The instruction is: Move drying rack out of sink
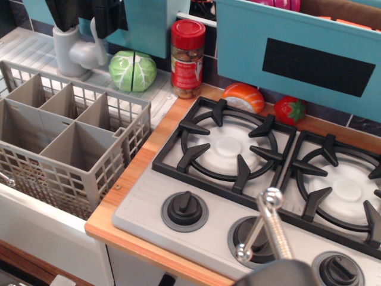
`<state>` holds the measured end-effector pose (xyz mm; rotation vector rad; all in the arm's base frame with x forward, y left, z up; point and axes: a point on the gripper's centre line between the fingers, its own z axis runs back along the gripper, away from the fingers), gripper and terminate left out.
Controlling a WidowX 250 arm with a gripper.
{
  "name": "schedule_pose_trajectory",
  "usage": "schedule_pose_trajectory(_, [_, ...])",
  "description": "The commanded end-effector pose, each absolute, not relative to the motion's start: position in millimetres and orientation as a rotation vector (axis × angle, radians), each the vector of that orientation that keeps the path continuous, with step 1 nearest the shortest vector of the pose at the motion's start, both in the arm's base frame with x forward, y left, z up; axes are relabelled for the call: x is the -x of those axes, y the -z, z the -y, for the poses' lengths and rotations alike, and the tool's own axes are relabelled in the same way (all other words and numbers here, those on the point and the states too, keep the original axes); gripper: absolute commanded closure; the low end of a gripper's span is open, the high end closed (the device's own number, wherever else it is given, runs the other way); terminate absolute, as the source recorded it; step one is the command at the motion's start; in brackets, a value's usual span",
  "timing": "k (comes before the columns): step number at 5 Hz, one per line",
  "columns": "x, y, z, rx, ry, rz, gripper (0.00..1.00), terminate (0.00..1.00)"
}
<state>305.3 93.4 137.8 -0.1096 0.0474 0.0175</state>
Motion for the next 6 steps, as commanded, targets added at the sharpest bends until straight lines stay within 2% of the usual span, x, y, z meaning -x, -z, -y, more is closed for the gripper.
schedule_pose_trajectory(1, [-305.3, -137.8, -93.4, 0.11, -0.017, -0.047, 0.0, 0.0])
schedule_pose_trajectory(2, [-305.9, -103.1, -97.1, 0.077, -0.037, 0.014, 0.0, 0.0])
schedule_pose_trajectory(3, [-302.5, -76.5, -95.7, 0.08, -0.065, 0.028, 0.0, 0.0])
schedule_pose_trajectory(4, [-299.5, -58.3, -94.3, 0.064, -0.072, 0.063, 0.0, 0.0])
schedule_pose_trajectory(6, [-306.4, -30.6, -93.5, 0.0, -0.088, 0.034, 0.0, 0.0])
